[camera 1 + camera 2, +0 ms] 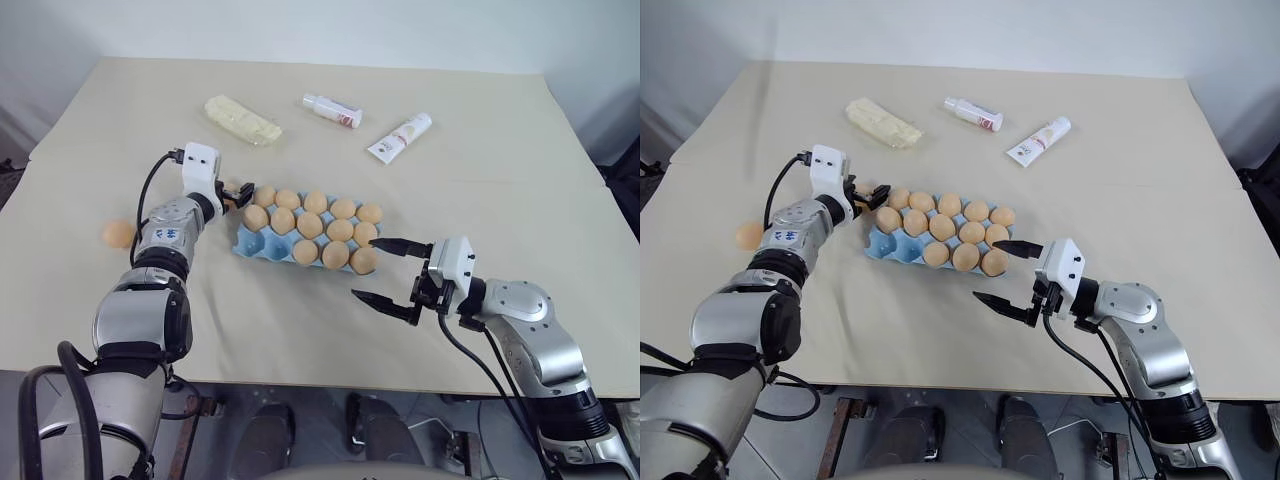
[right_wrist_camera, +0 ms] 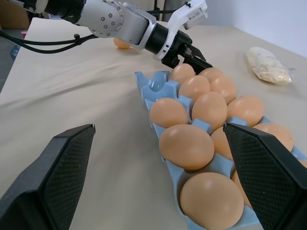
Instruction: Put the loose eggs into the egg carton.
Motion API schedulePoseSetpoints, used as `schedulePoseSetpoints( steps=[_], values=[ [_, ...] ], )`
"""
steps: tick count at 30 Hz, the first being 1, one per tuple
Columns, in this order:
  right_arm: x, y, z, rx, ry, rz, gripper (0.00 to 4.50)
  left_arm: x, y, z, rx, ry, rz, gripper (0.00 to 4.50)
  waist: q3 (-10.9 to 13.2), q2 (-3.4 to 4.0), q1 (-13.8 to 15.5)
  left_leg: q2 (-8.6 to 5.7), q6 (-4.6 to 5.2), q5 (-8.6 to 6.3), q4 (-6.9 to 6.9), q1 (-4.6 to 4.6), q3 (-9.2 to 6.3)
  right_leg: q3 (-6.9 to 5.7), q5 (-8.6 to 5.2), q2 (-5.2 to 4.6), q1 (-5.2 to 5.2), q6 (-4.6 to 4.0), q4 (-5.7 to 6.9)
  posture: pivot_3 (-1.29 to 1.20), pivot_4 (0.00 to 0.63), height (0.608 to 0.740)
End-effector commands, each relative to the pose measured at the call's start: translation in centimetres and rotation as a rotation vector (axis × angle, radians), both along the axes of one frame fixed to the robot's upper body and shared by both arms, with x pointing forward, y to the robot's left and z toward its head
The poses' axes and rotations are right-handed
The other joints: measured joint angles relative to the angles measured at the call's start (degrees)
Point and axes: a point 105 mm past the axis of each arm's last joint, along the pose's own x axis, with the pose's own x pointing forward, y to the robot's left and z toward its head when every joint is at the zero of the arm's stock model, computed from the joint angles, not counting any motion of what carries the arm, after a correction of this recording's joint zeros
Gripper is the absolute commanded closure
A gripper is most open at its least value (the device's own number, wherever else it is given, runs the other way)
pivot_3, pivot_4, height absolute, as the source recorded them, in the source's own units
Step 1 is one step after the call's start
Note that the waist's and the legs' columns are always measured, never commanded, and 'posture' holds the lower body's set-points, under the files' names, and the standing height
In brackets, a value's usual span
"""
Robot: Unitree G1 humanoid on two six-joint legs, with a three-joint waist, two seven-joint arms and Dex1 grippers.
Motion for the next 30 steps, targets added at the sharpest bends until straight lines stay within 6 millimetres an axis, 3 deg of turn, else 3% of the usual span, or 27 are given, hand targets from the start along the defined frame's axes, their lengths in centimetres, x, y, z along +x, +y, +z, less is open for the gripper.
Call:
schedulePoseSetpoints(
  steps=[1, 9, 17, 21, 25, 30],
  values=[
    [-0.4, -0.1, 1.4, 0.018, -0.062, -0.001, 0.0, 0.2, -0.1, 1.3, -0.001, -0.036, -0.025, 0.03, 0.0, 0.0, 0.0, 0.0, 0.0, 0.0, 0.0, 0.0, 0.0, 0.0, 0.0, 0.0, 0.0, 0.0, 0.0, 0.0, 0.15, 0.74],
    [-0.3, 0.1, 1.4, 0.022, -0.06, 0.007, 0.0, -0.1, 0.2, 0.1, -0.004, 0.006, -0.009, 0.03, 0.0, 0.0, 0.0, 0.0, 0.0, 0.0, 0.0, 0.0, 0.0, 0.0, 0.0, 0.0, 0.0, 0.0, 0.01, 0.0, 0.15, 0.74],
    [-0.2, 0.1, 1.4, 0.021, -0.062, 0.008, 0.0, -0.2, 0.4, -0.3, -0.008, 0.019, -0.012, 2.05, 0.0, -0.01, 0.0, 0.0, 0.0, 0.0, 0.0, 0.0, 0.0, 0.0, 0.0, 0.0, 0.0, 0.0, 0.0, 0.0, 0.15, 0.74],
    [-0.2, 0.2, 1.3, 0.023, -0.061, 0.011, 0.0, -0.4, 1.4, 1.3, -0.035, -0.084, -0.015, 2.08, 0.0, 0.0, -0.2, 0.0, 0.0, 0.0, 0.0, 0.0, 0.0, 0.01, 0.0, 0.0, 0.0, 0.0, 0.01, 0.0, 0.15, 0.74],
    [-0.2, 0.2, 1.3, 0.026, -0.06, 0.014, 0.0, -1.4, 1.9, 4.6, -0.119, -0.259, -0.133, 2.08, 0.0, -0.03, -0.2, 0.04, -0.04, 0.0, 0.0, -0.01, 0.0, 0.0, 0.0, 0.01, -0.03, 0.0, 0.01, 0.0, 0.15, 0.74],
    [-0.4, -0.1, 1.1, 0.021, -0.054, 0.01, 0.0, -5.0, 0.2, 6.9, -0.113, -0.365, -0.5, 2.08, 0.0, -0.03, -0.2, 0.04, -0.04, 0.0, 0.0, -0.02, 0.0, 0.02, 0.0, -0.03, -0.02, 0.0, -0.02, 0.0, 0.15, 0.74]
  ],
)
